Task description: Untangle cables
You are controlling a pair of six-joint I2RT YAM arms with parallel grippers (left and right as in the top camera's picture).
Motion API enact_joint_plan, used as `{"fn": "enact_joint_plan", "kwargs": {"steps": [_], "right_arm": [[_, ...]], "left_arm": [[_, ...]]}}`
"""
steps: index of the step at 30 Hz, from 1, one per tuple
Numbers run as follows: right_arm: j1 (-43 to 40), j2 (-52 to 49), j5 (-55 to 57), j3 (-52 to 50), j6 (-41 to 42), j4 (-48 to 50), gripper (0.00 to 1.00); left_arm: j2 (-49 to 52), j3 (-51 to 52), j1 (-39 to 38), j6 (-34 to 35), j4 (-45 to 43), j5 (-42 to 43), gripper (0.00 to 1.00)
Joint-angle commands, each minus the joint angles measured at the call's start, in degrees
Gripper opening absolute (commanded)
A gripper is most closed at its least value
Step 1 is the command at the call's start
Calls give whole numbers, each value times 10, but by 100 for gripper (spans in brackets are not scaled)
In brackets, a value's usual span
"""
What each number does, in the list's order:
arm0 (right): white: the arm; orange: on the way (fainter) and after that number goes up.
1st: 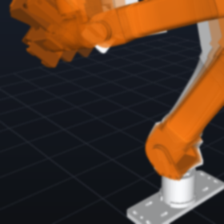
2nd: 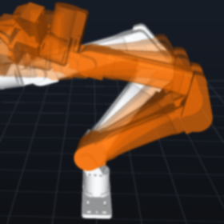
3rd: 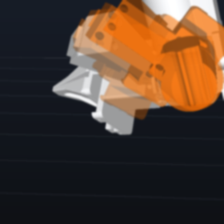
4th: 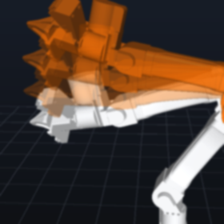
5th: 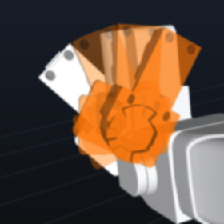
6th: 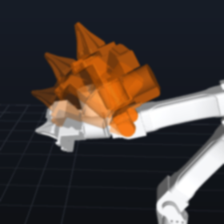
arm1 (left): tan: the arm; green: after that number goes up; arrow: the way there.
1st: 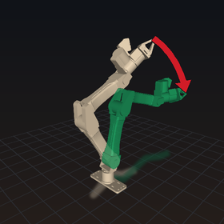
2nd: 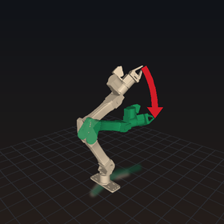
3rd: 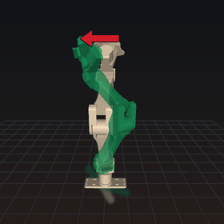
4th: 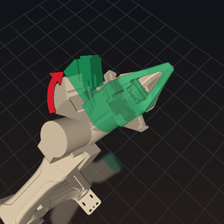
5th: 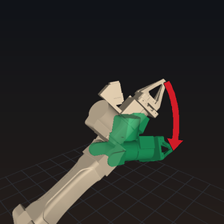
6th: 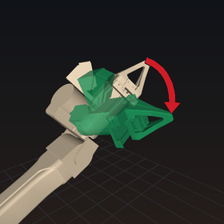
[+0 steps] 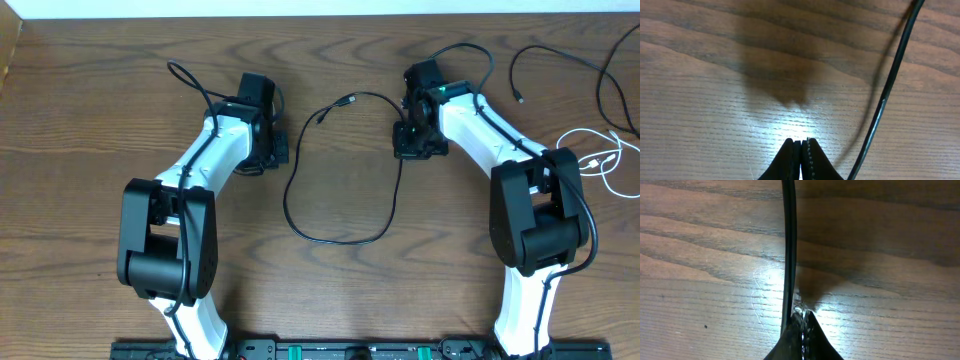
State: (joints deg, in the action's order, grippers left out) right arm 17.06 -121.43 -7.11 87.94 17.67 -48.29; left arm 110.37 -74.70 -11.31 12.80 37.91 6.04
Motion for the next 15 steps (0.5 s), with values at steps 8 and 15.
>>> {"fn": "enact_joint_plan", "kwargs": {"steps": [8,15], "right_arm": [[28,-2,-12,-4,31,14,1],[45,-8,-73,-4,34,28,1]], "left_arm": [[16,44,-10,17,-9,70,8],[16,51,-13,24,-13,118,7]]}}
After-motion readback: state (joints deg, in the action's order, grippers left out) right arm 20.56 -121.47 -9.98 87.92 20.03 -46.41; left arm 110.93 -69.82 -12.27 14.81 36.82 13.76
